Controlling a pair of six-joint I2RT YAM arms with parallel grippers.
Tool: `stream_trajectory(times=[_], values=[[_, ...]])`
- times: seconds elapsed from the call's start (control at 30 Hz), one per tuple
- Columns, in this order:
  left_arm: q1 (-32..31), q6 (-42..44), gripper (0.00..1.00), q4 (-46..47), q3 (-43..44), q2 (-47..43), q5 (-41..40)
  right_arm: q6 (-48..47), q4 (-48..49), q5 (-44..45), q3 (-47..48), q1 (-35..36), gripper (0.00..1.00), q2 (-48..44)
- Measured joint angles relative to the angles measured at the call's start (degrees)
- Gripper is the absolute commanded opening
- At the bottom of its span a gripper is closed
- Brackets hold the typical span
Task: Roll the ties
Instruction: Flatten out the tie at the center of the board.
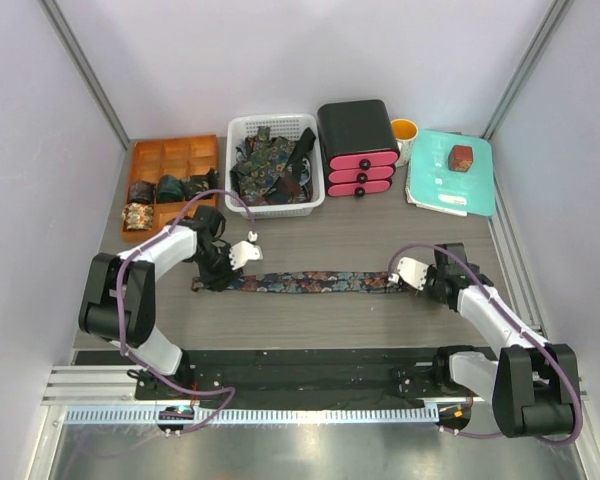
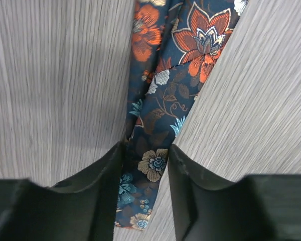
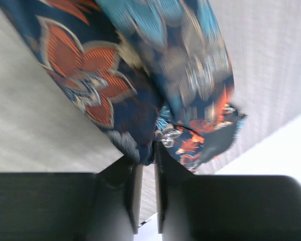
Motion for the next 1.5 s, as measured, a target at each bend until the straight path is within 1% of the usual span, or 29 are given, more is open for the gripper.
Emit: stream_trajectory(times=[0.03,0.1,0.13,0.17,0.2,0.23,0.27,0.3,0.33,0.4,0.43,0.47,0.53,0.6,0.63,0.73,0.8,0.9,1.07,1.13,1.17,1.2,1.27,1.3,1.4,1.43,1.5], values=[[0.4,0.4,0.29,-0.3,0.0,0.0,-0.3,0.2,2.0,0.6,-0.9,0.0,0.16,-0.7],[1.0,1.9,0.29,-1.0,-0.3,-0.3,-0.8,0.7,4.9,1.3,-2.3,0.0,0.30,-2.4],[1.1,2.6,0.29,-1.2,-0.6,-0.7,-1.0,0.9,5.6,1.5,-2.7,0.0,0.50,-3.5],[1.2,2.9,0.31,-1.8,-0.9,-1.2,-1.0,0.9,5.5,1.5,-2.8,0.0,0.58,-4.7],[1.2,3.2,0.32,-2.8,-1.1,-1.9,-1.0,0.5,4.8,0.9,-2.6,0.0,0.63,-5.9],[1.2,3.3,0.39,-3.5,-1.1,-2.3,-1.0,0.5,2.8,0.3,-1.9,0.0,0.73,-6.7],[1.2,3.2,0.51,-4.0,-1.1,-2.6,-1.0,0.6,0.7,-0.3,-1.1,-0.2,0.76,-7.4],[1.2,3.2,0.64,-4.3,-1.1,-2.8,-1.0,0.7,-2.3,-1.6,0.4,-0.4,0.80,-7.8],[1.2,3.2,0.79,-4.7,-1.1,-3.0,-0.9,0.7,-4.9,-2.9,2.0,-0.7,0.84,-8.0],[1.2,2.7,0.89,-6.0,-0.9,-3.7,0.0,1.0,-11.2,-6.2,7.2,-1.0,0.85,-8.1],[1.2,2.3,0.98,-6.6,-0.8,-4.5,0.9,1.4,-14.6,-8.4,11.0,-1.2,0.85,-7.8],[1.1,1.9,1.00,-7.1,-0.5,-5.5,2.0,2.3,-16.7,-10.2,14.2,-1.3,0.85,-7.3],[0.2,0.6,1.00,-7.4,0.3,-8.0,3.5,4.1,-20.2,-13.6,20.5,-1.3,0.85,-5.4],[-2.3,-1.2,1.00,-6.3,1.5,-10.6,4.6,6.9,-22.1,-17.3,26.3,-1.3,0.82,-1.6],[-4.5,-2.6,1.00,-5.3,2.0,-11.6,4.9,8.4,-22.9,-19.1,28.8,-1.3,0.76,0.7],[-11.8,-7.7,1.00,0.3,2.3,-11.9,5.1,13.3,-23.5,-22.7,33.2,-0.6,0.64,8.2],[-15.8,-10.4,1.00,3.7,2.3,-10.2,4.4,17.2,-23.2,-24.1,35.1,0.5,0.61,13.6],[-21.5,-13.9,1.00,9.0,2.6,-4.8,2.6,23.6,-21.8,-25.5,36.3,2.6,0.61,20.5],[-25.9,-16.2,1.00,14.6,2.9,3.0,-1.0,31.2,-19.5,-26.8,36.3,4.7,0.61,23.8],[-27.1,-16.9,1.00,16.0,3.0,4.5,-1.9,34.0,-18.6,-27.5,36.6,4.8,0.59,24.6],[-27.4,-16.9,0.98,16.4,3.2,4.5,-2.2,35.7,-18.0,-27.9,36.8,4.9,0.57,25.3],[-27.8,-16.9,0.90,17.5,3.3,4.6,-2.9,37.2,-17.6,-28.3,37.3,5.1,0.54,26.3],[-28.6,-17.0,0.80,18.8,3.8,5.2,-3.3,40.1,-16.2,-29.0,38.3,5.6,0.52,28.2],[-28.9,-17.0,0.70,19.4,4.0,5.5,-3.4,42.2,-14.9,-29.4,38.7,6.3,0.52,29.4],[-29.3,-16.9,0.53,20.1,4.4,6.0,-3.6,46.7,-12.0,-30.1,38.8,8.7,0.51,31.3],[-29.4,-16.9,0.42,20.1,4.5,6.1,-3.6,48.3,-10.9,-30.4,38.8,9.9,0.51,31.8],[-29.5,-17.1,0.33,20.0,4.5,6.2,-3.5,50.6,-9.1,-31.0,38.8,11.8,0.51,32.5]])
